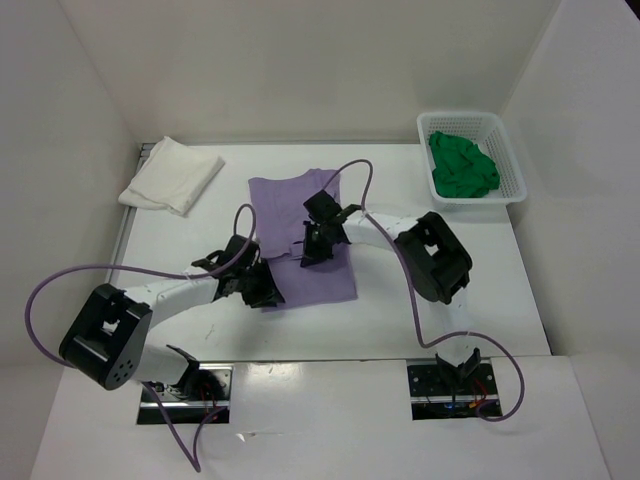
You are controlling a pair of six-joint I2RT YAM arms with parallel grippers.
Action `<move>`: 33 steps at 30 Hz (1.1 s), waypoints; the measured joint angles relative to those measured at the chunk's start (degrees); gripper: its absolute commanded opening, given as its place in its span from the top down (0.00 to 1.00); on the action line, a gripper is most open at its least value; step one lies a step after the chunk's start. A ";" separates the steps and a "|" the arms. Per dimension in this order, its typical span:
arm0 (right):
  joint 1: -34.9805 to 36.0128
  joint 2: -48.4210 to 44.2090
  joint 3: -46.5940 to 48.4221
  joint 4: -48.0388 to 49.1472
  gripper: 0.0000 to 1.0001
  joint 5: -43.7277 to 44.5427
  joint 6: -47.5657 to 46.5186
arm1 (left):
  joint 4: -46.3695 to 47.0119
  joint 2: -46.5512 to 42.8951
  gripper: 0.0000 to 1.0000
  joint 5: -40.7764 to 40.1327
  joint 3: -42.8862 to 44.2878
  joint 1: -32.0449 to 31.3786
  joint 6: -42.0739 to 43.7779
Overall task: Fold and stack the t-shirts
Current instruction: Fold the folded rectangular tshirt in 1/3 of the way
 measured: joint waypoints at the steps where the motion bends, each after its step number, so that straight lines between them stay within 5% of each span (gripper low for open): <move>1: 0.00 0.48 0.87 -0.13 0.96 0.07 -0.11 | 0.20 0.02 0.63 -0.15 -0.09 -0.24 -0.04; 8: 0.00 2.86 4.48 1.14 0.97 2.40 -0.24 | 1.44 0.50 0.61 -1.29 -1.53 -0.50 -0.24; 15: -0.20 15.12 29.33 -0.61 0.97 11.04 -0.74 | -0.26 -0.04 0.60 -2.34 -0.94 -0.52 0.04; 19: -0.39 12.72 32.72 -0.59 0.95 13.88 -1.57 | -4.59 -2.73 0.59 -4.76 0.31 -0.37 0.81; 28: -1.01 -13.00 -2.75 1.90 0.94 11.06 -1.03 | -6.99 -9.75 0.55 -6.03 -1.36 4.98 1.14; 31: -2.43 -19.65 -15.08 2.43 0.89 9.22 0.11 | -7.43 -9.86 0.53 -5.62 -3.87 5.70 0.63; 33: -4.26 -24.37 -22.82 1.55 0.77 8.59 0.81 | -7.82 -9.84 0.53 -4.81 -5.11 5.70 -0.17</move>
